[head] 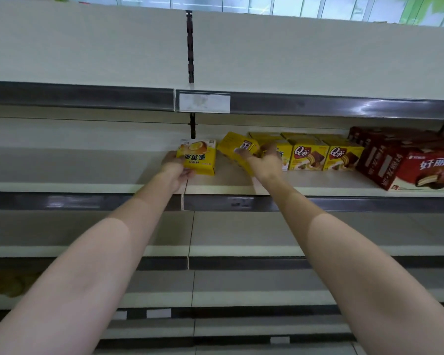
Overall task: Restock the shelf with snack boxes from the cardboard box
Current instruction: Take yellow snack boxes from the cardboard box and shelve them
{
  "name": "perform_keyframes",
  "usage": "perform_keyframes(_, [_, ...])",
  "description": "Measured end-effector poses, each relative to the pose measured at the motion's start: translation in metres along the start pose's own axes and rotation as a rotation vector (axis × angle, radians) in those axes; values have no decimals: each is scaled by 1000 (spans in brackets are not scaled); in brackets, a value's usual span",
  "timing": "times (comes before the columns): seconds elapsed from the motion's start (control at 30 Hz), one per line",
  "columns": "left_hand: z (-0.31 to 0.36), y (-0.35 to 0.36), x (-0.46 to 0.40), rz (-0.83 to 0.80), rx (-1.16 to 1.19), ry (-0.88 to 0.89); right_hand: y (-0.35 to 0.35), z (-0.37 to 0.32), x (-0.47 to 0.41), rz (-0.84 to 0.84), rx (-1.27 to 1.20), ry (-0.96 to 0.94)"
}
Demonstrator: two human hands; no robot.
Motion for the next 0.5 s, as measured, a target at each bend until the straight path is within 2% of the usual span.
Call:
perform_keyframes(0.13, [4,-14,-10,129,-330,185,2,0,-5,6,-168,161])
perform_keyframes(0.2, [4,-20,-14,146,-367,212,6,2,-6,27,-196,179])
perform_keyframes(0.37, [6,-34,-19,49,-358,149,14,4,-10,46,-224,213])
perform_keyframes(0.5, [18,-29,-17,-70,-445,229,17,6,-9,-37,-92,247])
Point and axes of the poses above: each hand's wrist, its own x-axis away from the middle knuckle, its own y-axis out of the palm, z = x × y, the point moved 1 cm from there along -x, towards the middle knuckle, and after that the axes turned 10 degrees about -y, right-handed, at the moved point
